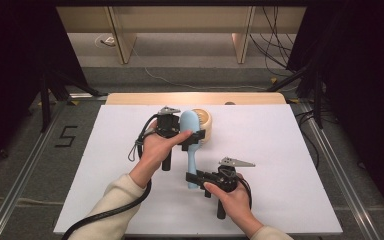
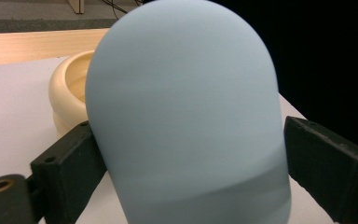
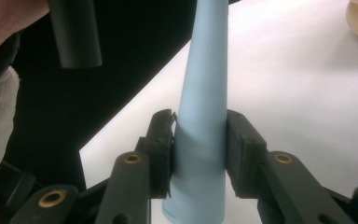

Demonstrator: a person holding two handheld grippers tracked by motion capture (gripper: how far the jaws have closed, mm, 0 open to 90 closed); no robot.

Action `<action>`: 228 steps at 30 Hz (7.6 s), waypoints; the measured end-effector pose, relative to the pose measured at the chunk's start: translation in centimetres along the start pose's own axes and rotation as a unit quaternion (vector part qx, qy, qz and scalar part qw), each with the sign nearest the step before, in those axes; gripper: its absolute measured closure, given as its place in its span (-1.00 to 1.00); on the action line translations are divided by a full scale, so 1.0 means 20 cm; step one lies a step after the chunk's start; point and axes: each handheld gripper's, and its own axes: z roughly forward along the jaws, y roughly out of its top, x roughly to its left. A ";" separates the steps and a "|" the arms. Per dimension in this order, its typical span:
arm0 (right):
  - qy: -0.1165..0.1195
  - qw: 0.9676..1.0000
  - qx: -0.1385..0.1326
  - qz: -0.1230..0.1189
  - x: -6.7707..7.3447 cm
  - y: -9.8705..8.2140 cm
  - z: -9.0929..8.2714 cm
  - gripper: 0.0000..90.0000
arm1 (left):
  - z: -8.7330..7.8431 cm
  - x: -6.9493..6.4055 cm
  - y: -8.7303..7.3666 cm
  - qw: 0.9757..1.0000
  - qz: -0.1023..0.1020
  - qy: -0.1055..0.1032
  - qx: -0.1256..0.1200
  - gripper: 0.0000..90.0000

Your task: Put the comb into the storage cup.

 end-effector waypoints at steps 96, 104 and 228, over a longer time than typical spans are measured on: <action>-0.137 0.981 -0.028 -0.137 -0.01 0.06 -0.05 -0.64 | -0.11 -0.23 0.08 0.986 0.142 0.060 -0.061 -0.58; -0.148 0.976 -0.029 -0.155 -0.01 0.07 -0.10 -0.64 | -0.12 -0.22 0.10 0.982 0.156 0.077 -0.071 -0.58; -0.186 0.963 -0.054 -0.189 -0.19 0.05 -0.65 -0.62 | -0.06 -0.20 0.53 0.969 0.146 0.150 -0.130 -0.58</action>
